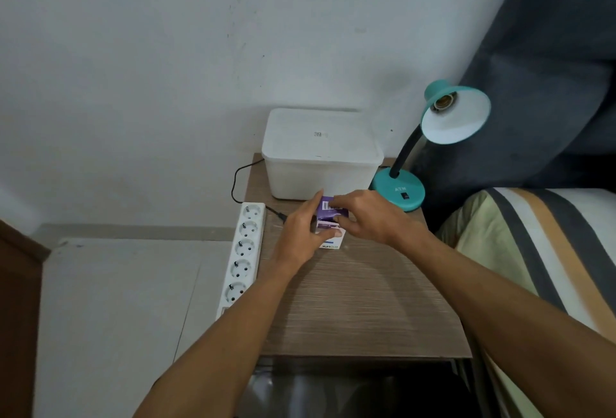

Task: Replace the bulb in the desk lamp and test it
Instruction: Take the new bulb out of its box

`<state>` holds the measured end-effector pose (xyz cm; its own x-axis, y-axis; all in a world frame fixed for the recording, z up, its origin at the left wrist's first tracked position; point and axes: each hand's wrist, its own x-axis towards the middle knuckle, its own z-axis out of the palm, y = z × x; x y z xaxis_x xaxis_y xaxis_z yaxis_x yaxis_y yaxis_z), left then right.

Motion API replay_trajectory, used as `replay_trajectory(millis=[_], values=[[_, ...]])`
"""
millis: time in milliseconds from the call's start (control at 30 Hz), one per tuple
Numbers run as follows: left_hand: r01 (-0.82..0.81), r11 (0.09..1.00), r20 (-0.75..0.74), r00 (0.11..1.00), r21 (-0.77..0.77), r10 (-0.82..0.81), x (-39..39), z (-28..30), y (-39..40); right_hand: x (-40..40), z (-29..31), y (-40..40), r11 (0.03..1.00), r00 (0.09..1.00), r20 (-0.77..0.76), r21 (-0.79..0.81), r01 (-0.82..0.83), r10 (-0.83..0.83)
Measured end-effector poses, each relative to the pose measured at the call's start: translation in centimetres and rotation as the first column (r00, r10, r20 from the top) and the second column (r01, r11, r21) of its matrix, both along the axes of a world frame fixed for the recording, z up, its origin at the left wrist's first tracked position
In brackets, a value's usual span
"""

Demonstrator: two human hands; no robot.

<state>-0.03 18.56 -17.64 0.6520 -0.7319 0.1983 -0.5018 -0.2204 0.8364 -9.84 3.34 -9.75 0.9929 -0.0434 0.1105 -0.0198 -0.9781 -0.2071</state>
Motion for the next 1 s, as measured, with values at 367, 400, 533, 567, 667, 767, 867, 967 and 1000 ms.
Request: replay_trajectory(millis=[367, 400, 533, 567, 667, 767, 867, 967, 1000], values=[[-0.017, 0.997, -0.052, 0.999, -0.072, 0.013, 0.0, -1.1, 0.7, 0.4, -0.2, 0.4, 0.693, 0.825, 0.117, 0.614, 0.378, -0.553], [-0.008, 0.998, -0.025, 1.0, -0.067, 0.006, -0.1, -1.1, 0.7, 0.8, -0.3, 0.4, 0.641, 0.782, 0.115, 0.65, 0.407, -0.613], [0.035, 0.997, 0.032, 0.999, -0.063, -0.033, 0.2, -1.1, 0.7, 1.8, -0.1, 0.9, 0.571, 0.635, 0.18, 0.659, 0.489, -0.751], [0.038, 0.997, 0.04, 0.999, -0.07, -0.036, 0.4, -1.1, 0.7, 1.8, -0.1, 1.0, 0.596, 0.645, 0.202, 0.645, 0.479, -0.737], [0.04, 0.997, 0.048, 0.998, -0.07, -0.036, 0.9, -1.0, 0.8, 1.1, -0.2, 1.2, 0.738, 0.787, 0.199, 0.534, 0.413, -0.584], [0.051, 0.997, 0.077, 0.996, -0.051, -0.047, 1.2, -0.9, 0.7, 0.1, -0.8, 0.9, 0.829, 0.877, 0.138, 0.42, 0.368, -0.46], [0.055, 0.998, 0.081, 0.995, -0.038, -0.052, 1.1, -0.9, 0.5, -0.4, -1.5, 0.8, 0.91, 0.932, 0.104, 0.278, 0.309, -0.348], [0.058, 0.998, 0.07, 0.996, -0.031, -0.056, 1.2, -1.0, 0.4, 0.0, -1.3, 0.7, 0.933, 0.953, 0.058, 0.228, 0.277, -0.297], [0.058, 0.998, 0.066, 0.996, -0.03, -0.056, 1.3, -1.0, 0.4, 0.3, -1.1, 0.5, 0.94, 0.96, 0.035, 0.218, 0.262, -0.276]])
